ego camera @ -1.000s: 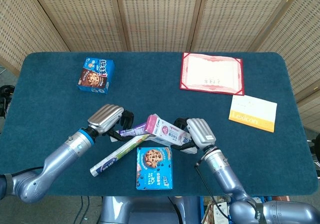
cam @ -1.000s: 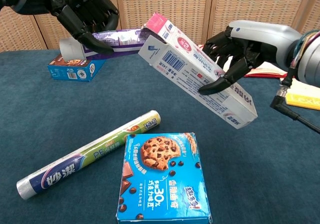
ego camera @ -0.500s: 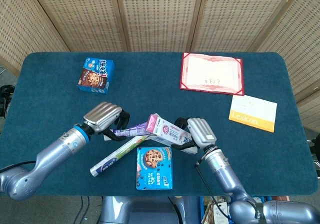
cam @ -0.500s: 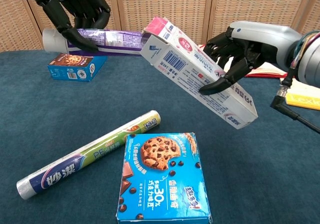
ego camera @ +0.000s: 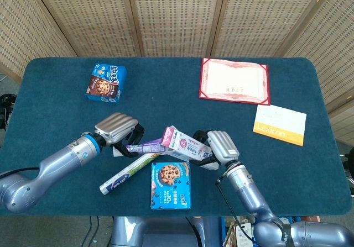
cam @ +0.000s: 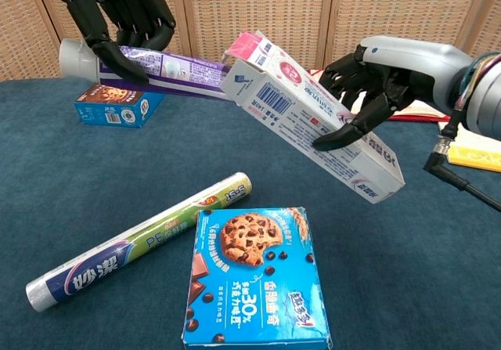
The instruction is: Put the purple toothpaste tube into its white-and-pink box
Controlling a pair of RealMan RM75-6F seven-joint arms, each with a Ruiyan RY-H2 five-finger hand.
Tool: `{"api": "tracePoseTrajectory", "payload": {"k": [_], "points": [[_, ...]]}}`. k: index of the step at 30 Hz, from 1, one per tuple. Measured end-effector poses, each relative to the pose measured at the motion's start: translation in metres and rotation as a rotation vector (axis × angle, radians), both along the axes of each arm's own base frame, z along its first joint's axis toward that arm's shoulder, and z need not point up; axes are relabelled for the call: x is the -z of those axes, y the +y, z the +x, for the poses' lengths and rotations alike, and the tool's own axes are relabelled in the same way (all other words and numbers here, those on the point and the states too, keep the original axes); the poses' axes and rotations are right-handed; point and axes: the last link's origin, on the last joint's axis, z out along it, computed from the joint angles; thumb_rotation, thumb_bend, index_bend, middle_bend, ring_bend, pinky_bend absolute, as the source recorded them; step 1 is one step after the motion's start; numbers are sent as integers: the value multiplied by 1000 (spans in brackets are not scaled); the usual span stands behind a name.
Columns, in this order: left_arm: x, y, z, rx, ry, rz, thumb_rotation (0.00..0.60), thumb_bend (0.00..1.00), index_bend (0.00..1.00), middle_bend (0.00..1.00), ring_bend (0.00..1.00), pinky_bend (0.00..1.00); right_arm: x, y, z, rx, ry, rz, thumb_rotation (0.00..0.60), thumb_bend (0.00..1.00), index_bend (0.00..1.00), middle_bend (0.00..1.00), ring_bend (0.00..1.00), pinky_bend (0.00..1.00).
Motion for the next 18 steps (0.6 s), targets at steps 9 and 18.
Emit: {"api": "tracePoseTrajectory", "payload": {"k": [9, 18], "points": [[-3, 3, 13, 23, -22, 50, 600, 492, 897, 676, 553, 519, 1, 0, -3, 6, 1, 7, 600, 82, 698, 580, 463, 535], [1, 1, 18, 13, -28, 41, 600, 492, 897, 676, 553, 519, 0, 2, 0, 0, -7, 10, 600, 81, 698, 580, 463, 535]]}}
